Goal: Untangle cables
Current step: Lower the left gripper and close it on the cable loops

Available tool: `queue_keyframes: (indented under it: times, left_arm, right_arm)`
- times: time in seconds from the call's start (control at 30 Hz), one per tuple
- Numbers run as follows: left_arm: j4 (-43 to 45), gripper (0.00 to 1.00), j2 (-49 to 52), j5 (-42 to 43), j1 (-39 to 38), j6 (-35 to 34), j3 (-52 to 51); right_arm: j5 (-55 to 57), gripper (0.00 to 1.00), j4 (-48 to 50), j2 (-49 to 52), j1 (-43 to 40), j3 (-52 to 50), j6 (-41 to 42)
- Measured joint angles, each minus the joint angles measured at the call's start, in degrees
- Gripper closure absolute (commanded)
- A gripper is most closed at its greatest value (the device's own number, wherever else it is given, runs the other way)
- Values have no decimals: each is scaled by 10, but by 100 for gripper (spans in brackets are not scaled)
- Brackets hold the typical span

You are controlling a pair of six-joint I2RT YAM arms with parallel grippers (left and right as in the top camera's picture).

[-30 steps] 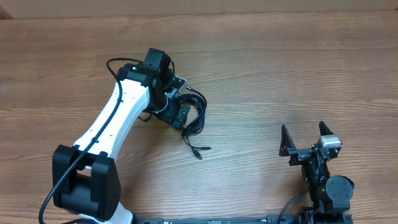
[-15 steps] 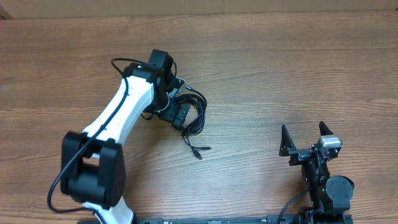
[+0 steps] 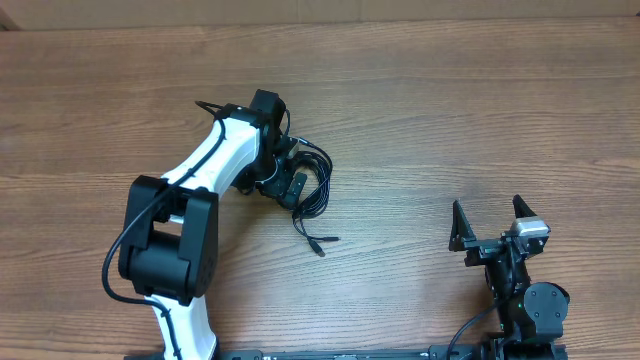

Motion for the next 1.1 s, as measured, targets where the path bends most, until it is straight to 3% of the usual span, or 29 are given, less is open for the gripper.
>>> queue_keyframes:
  times: [0.5,1.1]
  left_arm:
    - [73,2,3,-2,0,-36,0]
    - [99,0,3,-6,0,-44,0]
  right_arm:
    - [0,0,0,0,0,0,0]
    - [0,0,0,0,0,0,0]
